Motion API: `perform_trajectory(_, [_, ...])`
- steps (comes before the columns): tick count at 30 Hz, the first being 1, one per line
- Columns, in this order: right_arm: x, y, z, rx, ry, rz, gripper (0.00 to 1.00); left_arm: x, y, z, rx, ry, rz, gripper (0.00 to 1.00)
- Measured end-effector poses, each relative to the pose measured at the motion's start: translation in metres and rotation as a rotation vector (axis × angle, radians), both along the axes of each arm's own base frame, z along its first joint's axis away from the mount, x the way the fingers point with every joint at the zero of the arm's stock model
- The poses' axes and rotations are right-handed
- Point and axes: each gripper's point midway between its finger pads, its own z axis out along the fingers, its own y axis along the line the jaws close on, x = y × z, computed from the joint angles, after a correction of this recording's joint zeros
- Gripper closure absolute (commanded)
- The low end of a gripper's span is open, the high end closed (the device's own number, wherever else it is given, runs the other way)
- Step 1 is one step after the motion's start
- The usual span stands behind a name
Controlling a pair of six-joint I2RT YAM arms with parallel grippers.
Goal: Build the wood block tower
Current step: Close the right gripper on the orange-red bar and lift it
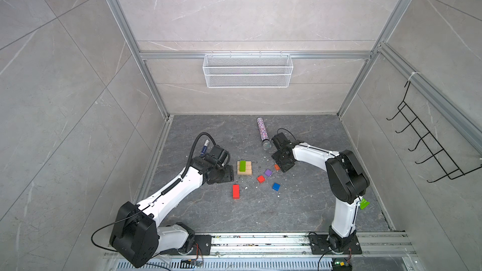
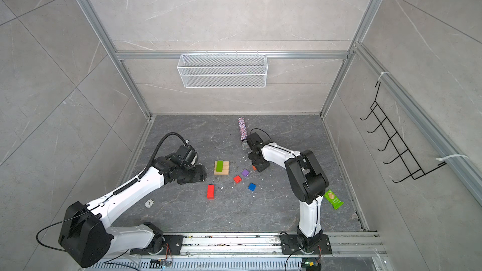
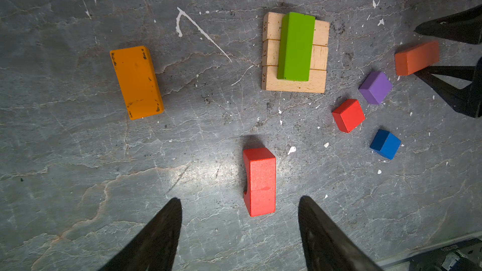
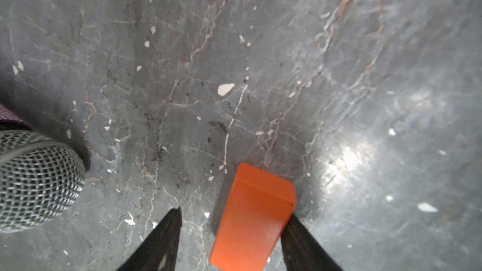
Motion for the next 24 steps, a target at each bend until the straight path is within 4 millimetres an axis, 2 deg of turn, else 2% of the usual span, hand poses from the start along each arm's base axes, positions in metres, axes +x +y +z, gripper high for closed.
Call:
perform_trajectory(5, [-0.0028, -0.0011, -0.002, -0.02, 0.014, 0.045, 0.66, 0.0001, 0.0002, 0.0, 0.001, -0.001, 0.0, 0.27])
perform_trajectory(9, [-0.0038, -0.0013, -0.004, -0.046, 0.038, 0.09, 0.75, 0.0003, 0.0002, 0.0, 0.001, -0.001, 0.001, 0.28])
perform_trajectory(13, [-0.0046, -0.0019, -0.0046, -0.07, 0.056, 0.143, 0.77, 0.0007, 0.0009, 0.0004, 0.003, -0.006, 0.003, 0.28])
perform_trajectory(16, [-0.0068, -0.0025, -0.0054, -0.087, 0.063, 0.192, 0.96, 0.0014, 0.0018, 0.0028, 0.003, -0.018, 0.006, 0.28])
perform_trajectory(24, [-0.007, -0.0018, -0.0048, -0.128, 0.032, 0.389, 0.9, 0.0035, 0.0022, 0.004, 0.005, -0.029, 0.009, 0.28])
